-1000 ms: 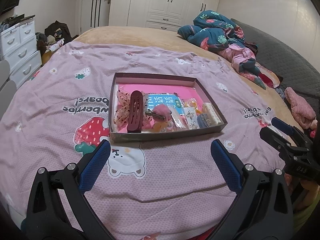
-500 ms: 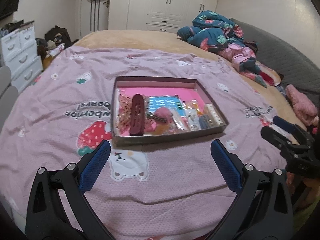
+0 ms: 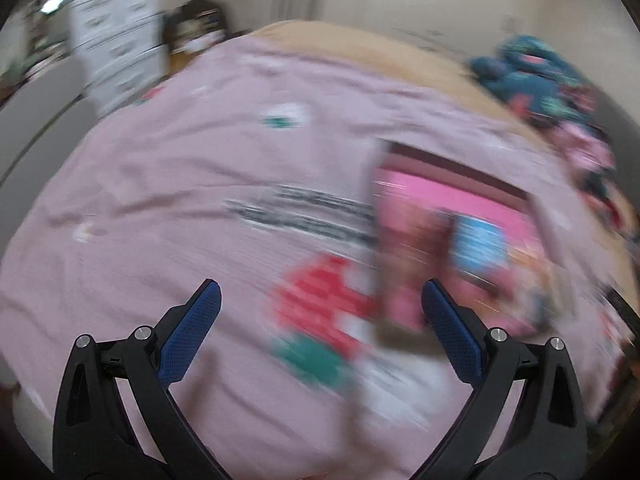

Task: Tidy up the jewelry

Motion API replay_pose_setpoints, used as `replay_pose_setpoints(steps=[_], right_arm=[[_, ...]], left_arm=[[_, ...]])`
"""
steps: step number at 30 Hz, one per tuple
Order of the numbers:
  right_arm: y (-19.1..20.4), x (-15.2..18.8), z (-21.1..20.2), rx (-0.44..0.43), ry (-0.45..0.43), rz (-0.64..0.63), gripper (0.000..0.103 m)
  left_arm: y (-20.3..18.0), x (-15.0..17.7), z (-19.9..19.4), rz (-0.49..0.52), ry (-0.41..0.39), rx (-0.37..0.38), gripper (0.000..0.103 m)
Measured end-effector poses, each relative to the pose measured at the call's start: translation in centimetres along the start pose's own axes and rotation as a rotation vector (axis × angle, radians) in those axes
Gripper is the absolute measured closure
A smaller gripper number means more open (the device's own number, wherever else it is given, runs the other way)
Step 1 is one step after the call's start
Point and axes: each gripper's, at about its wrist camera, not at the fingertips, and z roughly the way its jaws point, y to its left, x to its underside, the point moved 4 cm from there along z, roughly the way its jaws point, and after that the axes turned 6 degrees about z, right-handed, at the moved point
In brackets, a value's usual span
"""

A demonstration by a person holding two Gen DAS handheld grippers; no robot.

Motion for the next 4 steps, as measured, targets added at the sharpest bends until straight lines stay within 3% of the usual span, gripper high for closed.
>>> replay_pose_setpoints(steps=[3, 4], right_arm=[[-6.1, -2.2, 5.2, 0.238, -0.026, 0.106, 0.004], [-7.5, -2.3, 6.5, 0.282, -0.003, 0.135, 0.004]], left_arm=[[4.2, -1.7, 4.5, -0.055, 0.034, -0.099, 0.009], [5.2, -2.0, 5.5, -0.077, 0.04, -0.118, 0.009]])
